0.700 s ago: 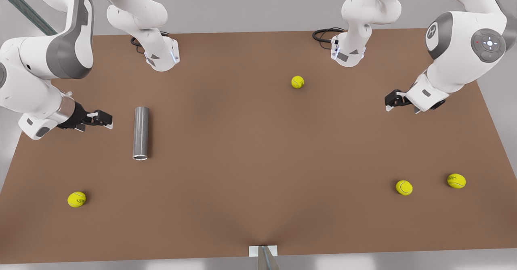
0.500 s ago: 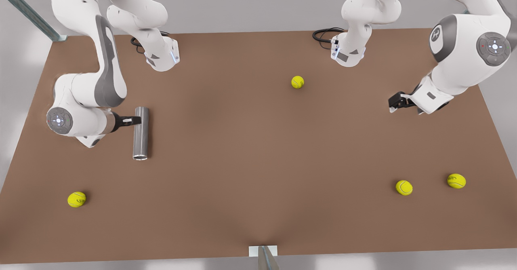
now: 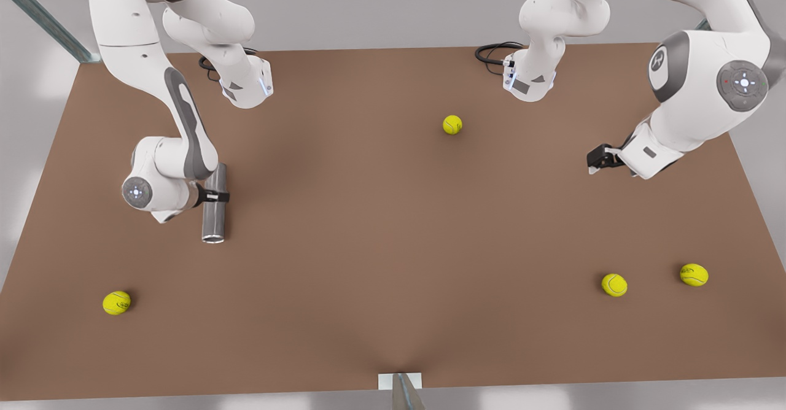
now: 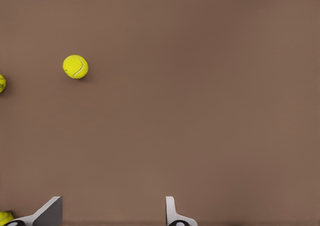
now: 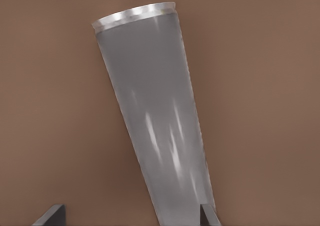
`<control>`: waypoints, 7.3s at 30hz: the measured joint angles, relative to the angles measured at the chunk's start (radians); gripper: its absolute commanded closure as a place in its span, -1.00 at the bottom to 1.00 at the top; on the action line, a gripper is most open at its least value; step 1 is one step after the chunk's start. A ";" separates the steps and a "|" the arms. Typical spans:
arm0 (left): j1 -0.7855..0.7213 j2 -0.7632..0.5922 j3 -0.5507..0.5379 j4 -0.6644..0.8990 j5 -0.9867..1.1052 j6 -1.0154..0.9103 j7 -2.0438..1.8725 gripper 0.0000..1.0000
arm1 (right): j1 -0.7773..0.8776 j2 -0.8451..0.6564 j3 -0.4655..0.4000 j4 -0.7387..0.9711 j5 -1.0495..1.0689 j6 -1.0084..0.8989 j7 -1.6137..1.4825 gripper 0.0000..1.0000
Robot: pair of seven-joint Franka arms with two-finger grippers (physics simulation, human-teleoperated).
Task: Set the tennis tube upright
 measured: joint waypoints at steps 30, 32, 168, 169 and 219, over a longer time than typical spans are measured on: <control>0.003 0.023 -0.010 -0.003 -0.002 0.001 -0.004 -1.00 | -0.047 0.159 0.000 0.000 -0.012 0.117 -0.357 -0.21; 0.005 0.023 -0.010 -0.003 -0.002 0.001 -0.004 -1.00 | -0.013 0.152 0.000 0.074 -0.008 0.080 -0.369 -0.21; -0.073 0.378 -0.035 0.052 -0.512 0.058 0.403 0.57 | 0.252 0.193 -0.059 1.250 -0.201 -0.928 0.028 -1.00; -0.073 0.371 -0.036 0.064 -0.483 0.054 0.390 0.57 | 0.253 0.193 -0.059 1.250 -0.199 -0.929 0.029 -1.00; -0.031 0.397 -0.039 0.129 -0.042 0.151 -0.130 -1.00 | 0.209 0.194 -0.066 1.250 -0.073 -0.954 0.033 -1.00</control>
